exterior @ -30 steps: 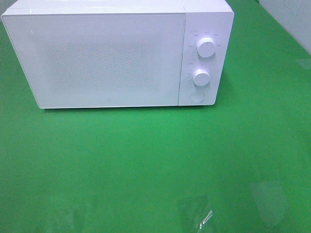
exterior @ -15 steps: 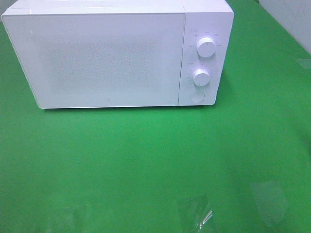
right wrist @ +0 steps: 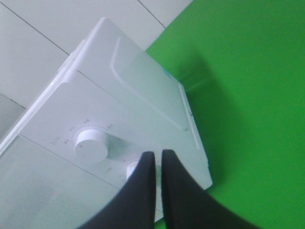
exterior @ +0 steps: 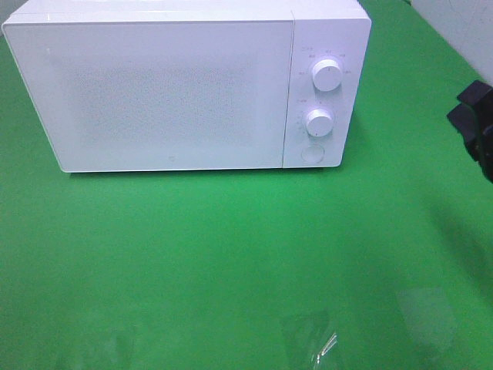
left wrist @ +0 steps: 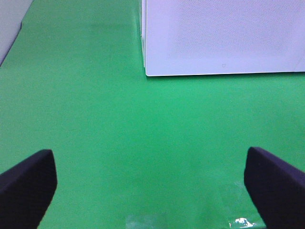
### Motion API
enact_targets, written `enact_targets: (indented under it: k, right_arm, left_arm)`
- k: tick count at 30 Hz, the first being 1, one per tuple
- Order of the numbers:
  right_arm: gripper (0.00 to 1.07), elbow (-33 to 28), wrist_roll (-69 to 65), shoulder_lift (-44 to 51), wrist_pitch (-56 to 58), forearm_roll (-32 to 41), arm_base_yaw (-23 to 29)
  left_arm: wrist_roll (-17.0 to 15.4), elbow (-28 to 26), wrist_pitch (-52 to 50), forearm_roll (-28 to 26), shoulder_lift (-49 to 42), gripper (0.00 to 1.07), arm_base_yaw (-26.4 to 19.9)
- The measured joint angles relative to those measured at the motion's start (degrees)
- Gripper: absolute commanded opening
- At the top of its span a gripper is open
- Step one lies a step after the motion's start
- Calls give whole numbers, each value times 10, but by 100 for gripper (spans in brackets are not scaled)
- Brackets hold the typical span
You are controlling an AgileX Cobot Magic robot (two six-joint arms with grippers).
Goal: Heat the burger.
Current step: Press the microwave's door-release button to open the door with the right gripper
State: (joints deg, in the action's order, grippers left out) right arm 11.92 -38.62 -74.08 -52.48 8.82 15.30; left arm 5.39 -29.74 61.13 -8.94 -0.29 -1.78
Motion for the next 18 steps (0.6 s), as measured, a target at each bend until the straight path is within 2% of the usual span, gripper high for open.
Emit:
enact_targets:
  k: [1, 2, 3, 4, 6, 7, 10, 13, 18]
  right_arm:
    - [0, 0, 0, 0, 0, 0, 0]
    - [0, 1, -20, -26, -23, 33, 32]
    - [0, 1, -20, -26, -23, 33, 32]
    - [0, 1, -49, -54, -45, 62, 64]
    - [0, 1, -70, -68, -54, 77, 80]
    - [0, 2, -121, -92, -66, 100, 105]
    - [0, 2, -171, -114, -78, 111, 124]
    - [0, 1, -312, -167, -100, 120, 155]
    - [0, 18, -399, -214, -104, 124, 178]
  left_arm:
    - [0, 0, 0, 0, 0, 101, 0]
    - [0, 0, 0, 0, 0, 101, 0]
    - [0, 0, 0, 0, 0, 101, 0]
    - [0, 0, 0, 0, 0, 101, 0]
    - [0, 0, 0, 0, 0, 101, 0]
    - [0, 0, 0, 0, 0, 101, 0]
    - [0, 0, 0, 0, 0, 101, 0]
    - [0, 0, 0, 0, 0, 101, 0]
    - [0, 0, 0, 0, 0, 101, 0]
